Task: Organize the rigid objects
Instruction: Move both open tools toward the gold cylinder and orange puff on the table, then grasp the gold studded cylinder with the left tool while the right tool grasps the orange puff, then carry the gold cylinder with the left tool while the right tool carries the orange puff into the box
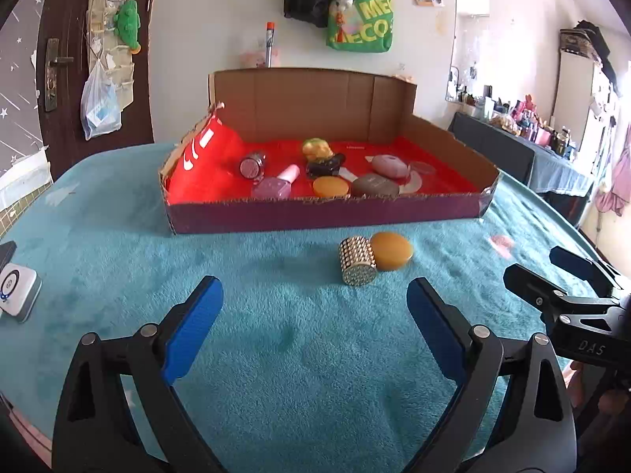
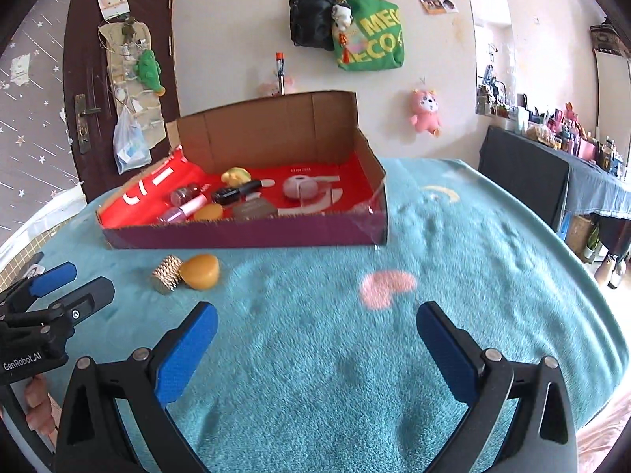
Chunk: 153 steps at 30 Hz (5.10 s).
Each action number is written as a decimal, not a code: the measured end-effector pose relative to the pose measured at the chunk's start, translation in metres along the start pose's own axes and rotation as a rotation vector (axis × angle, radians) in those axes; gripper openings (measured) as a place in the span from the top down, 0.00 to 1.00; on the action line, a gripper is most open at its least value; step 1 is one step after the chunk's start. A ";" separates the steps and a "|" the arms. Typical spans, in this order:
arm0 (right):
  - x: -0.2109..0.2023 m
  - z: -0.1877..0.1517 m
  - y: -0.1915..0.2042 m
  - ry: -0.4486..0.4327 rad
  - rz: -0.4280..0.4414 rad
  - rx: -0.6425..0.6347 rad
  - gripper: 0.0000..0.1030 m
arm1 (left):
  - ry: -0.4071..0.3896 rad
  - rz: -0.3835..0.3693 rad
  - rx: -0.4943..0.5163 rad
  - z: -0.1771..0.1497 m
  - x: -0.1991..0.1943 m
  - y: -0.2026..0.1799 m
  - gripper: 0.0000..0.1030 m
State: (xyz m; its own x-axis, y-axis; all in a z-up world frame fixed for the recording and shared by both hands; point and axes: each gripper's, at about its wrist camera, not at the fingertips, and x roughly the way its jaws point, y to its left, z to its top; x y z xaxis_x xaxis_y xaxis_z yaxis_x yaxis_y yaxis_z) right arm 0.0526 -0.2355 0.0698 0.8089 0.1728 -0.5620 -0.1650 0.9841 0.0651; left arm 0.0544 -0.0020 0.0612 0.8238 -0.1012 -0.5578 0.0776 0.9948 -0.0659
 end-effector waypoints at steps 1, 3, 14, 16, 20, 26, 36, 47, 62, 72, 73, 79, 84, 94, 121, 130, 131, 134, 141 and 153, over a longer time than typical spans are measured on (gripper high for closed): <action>0.002 -0.001 0.000 0.004 -0.002 -0.001 0.00 | 0.007 0.002 -0.004 -0.002 0.002 0.000 0.07; 0.005 -0.003 0.000 0.011 -0.001 -0.002 0.00 | 0.016 0.002 -0.010 -0.002 0.006 0.002 0.07; 0.012 -0.009 0.000 0.011 -0.009 -0.003 0.00 | 0.030 0.014 -0.023 -0.005 0.017 0.005 0.07; 0.015 -0.009 -0.001 0.017 -0.008 0.007 0.00 | 0.030 0.011 -0.025 -0.005 0.018 0.006 0.07; 0.019 -0.010 -0.003 0.023 0.000 0.023 0.00 | 0.034 0.006 -0.028 -0.004 0.019 0.006 0.07; 0.019 -0.011 -0.002 0.016 -0.010 0.013 0.00 | 0.045 0.003 -0.036 -0.003 0.021 0.007 0.07; 0.020 0.002 -0.007 0.044 -0.003 0.024 0.00 | 0.072 0.014 -0.015 0.019 0.033 0.001 0.07; 0.025 0.027 -0.027 0.050 0.000 0.072 0.00 | 0.221 -0.006 0.030 0.034 0.074 -0.009 0.07; 0.068 0.043 0.030 0.219 0.234 -0.079 0.00 | 0.216 0.024 0.106 0.046 0.075 0.027 0.07; 0.092 0.045 0.063 0.300 0.280 -0.218 0.08 | 0.220 0.004 0.104 0.055 0.075 0.038 0.07; 0.094 0.046 0.062 0.306 0.284 -0.213 0.08 | 0.219 -0.009 0.103 0.056 0.074 0.038 0.07; 0.105 0.047 0.062 0.340 0.286 -0.204 0.09 | 0.227 -0.036 0.107 0.055 0.075 0.035 0.08; 0.103 0.048 0.059 0.331 0.276 -0.213 0.11 | 0.248 -0.054 0.107 0.054 0.081 0.033 0.08; 0.101 0.044 0.066 0.334 0.301 -0.276 0.22 | 0.306 -0.105 0.097 0.051 0.098 0.025 0.36; 0.053 0.042 0.054 0.212 0.272 -0.209 0.61 | 0.259 -0.201 0.118 0.043 0.071 -0.002 0.77; 0.057 0.038 0.053 0.228 0.272 -0.200 0.61 | 0.263 -0.198 0.116 0.043 0.072 -0.001 0.76; 0.057 0.038 0.052 0.229 0.273 -0.199 0.61 | 0.263 -0.199 0.116 0.043 0.072 -0.001 0.76; 0.057 0.039 0.050 0.226 0.272 -0.191 0.61 | 0.266 -0.212 0.106 0.045 0.070 0.000 0.77; 0.049 0.089 0.038 0.160 0.322 -0.147 0.61 | 0.206 -0.327 0.095 0.097 0.063 0.002 0.76; 0.160 0.202 0.021 0.295 0.184 -0.215 0.61 | 0.330 -0.376 0.193 0.207 0.187 -0.018 0.76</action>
State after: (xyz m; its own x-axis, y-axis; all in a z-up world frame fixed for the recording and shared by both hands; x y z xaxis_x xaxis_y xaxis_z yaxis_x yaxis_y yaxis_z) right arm 0.2927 -0.1788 0.1482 0.5630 0.2959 -0.7717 -0.4315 0.9016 0.0309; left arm 0.3231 -0.0368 0.1297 0.5008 -0.4186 -0.7577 0.4609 0.8698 -0.1759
